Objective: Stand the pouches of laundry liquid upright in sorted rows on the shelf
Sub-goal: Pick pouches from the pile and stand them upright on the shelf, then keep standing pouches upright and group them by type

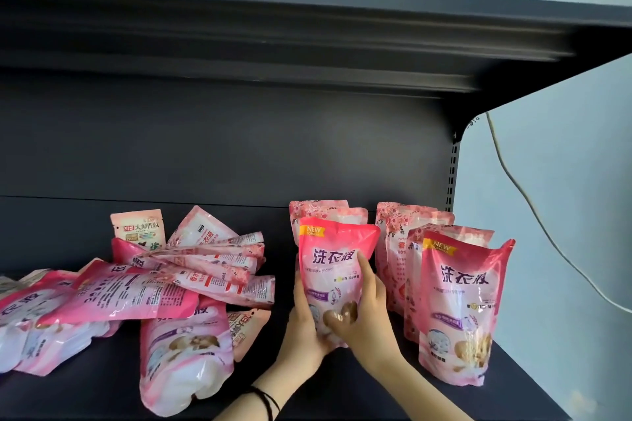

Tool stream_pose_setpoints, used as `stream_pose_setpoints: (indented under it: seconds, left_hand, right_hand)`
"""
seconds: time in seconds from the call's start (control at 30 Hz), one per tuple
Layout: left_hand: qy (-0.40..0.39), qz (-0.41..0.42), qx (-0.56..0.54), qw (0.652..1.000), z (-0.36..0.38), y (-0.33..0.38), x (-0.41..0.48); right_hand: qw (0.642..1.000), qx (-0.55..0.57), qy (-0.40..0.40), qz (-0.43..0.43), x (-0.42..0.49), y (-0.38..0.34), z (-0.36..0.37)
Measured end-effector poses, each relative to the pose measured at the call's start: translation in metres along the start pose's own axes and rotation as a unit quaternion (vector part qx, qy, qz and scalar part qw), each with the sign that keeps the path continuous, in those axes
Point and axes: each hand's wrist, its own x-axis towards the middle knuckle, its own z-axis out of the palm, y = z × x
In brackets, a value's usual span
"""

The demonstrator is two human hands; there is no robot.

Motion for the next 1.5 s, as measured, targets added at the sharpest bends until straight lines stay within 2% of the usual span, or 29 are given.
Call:
stream_pose_setpoints:
  seconds: [0.03,0.2,0.23,0.33,0.4,0.5,0.57,0.77,0.9,1.0,1.1,1.17,1.2,1.27,1.3,1.33,1.37,1.43,1.5]
  left_hand:
    - [-0.002,-0.01,-0.047,0.999,0.003,0.005,-0.003]
    - [0.013,0.065,0.043,0.997,0.002,0.005,0.005]
    - [0.022,0.068,0.09,0.993,0.001,0.006,0.005]
    - [-0.012,0.056,0.107,0.993,-0.008,-0.002,0.014]
    - [0.019,0.017,0.137,0.99,-0.021,-0.016,0.025]
    - [0.058,-0.061,0.058,0.995,-0.036,-0.017,0.024]
    - [0.071,-0.082,-0.004,0.994,-0.037,-0.012,0.023]
    - [0.119,-0.096,-0.02,0.988,-0.025,-0.013,0.028]
    - [0.101,-0.086,0.076,0.988,-0.021,-0.011,0.028]
    - [0.066,-0.099,0.198,0.973,-0.023,0.002,0.018]
    - [0.012,-0.08,0.399,0.913,-0.032,0.03,-0.001]
    - [-0.02,-0.04,0.535,0.843,-0.039,0.05,-0.015]
    - [-0.028,-0.005,0.619,0.785,-0.043,0.059,-0.02]
    - [-0.021,0.088,0.763,0.64,-0.051,0.077,-0.029]
    - [-0.015,0.121,0.799,0.589,-0.056,0.086,-0.033]
    - [-0.01,0.143,0.816,0.56,-0.063,0.091,-0.034]
    - [-0.007,0.155,0.824,0.544,-0.07,0.098,-0.037]
    - [0.003,0.16,0.834,0.528,-0.087,0.106,-0.044]
    - [0.021,0.163,0.833,0.528,-0.109,0.112,-0.052]
  right_hand:
    - [1.0,-0.025,-0.009,-0.002,0.004,-0.001,-0.001]
    - [0.996,-0.086,-0.032,0.001,0.024,0.006,-0.005]
    - [0.996,-0.085,-0.035,0.005,0.028,0.008,-0.005]
    - [0.995,-0.09,-0.045,0.008,0.037,0.01,-0.012]
    - [0.997,-0.057,-0.059,0.006,0.038,0.011,-0.017]
    - [0.999,0.022,-0.044,0.004,0.032,0.021,-0.02]
    - [0.998,0.045,-0.03,0.014,0.023,0.026,-0.016]
    - [0.994,0.076,-0.044,0.062,0.014,0.025,-0.004]
    - [0.991,0.056,-0.064,0.099,0.021,0.028,-0.006]
    - [0.988,-0.056,-0.099,0.101,0.012,0.025,-0.018]
    - [0.952,-0.231,-0.17,0.103,0.005,0.007,-0.038]
    - [0.902,-0.356,-0.23,0.08,0.003,-0.012,-0.054]
    - [0.878,-0.406,-0.248,0.061,0.003,-0.021,-0.06]
    - [0.845,-0.471,-0.253,0.018,0.003,-0.038,-0.064]
    - [0.833,-0.493,-0.251,-0.002,0.004,-0.046,-0.064]
    - [0.823,-0.511,-0.248,-0.02,0.005,-0.051,-0.061]
    - [0.815,-0.523,-0.247,-0.034,0.006,-0.056,-0.058]
    - [0.807,-0.533,-0.25,-0.049,0.006,-0.07,-0.049]
    - [0.803,-0.533,-0.261,-0.053,0.008,-0.083,-0.037]
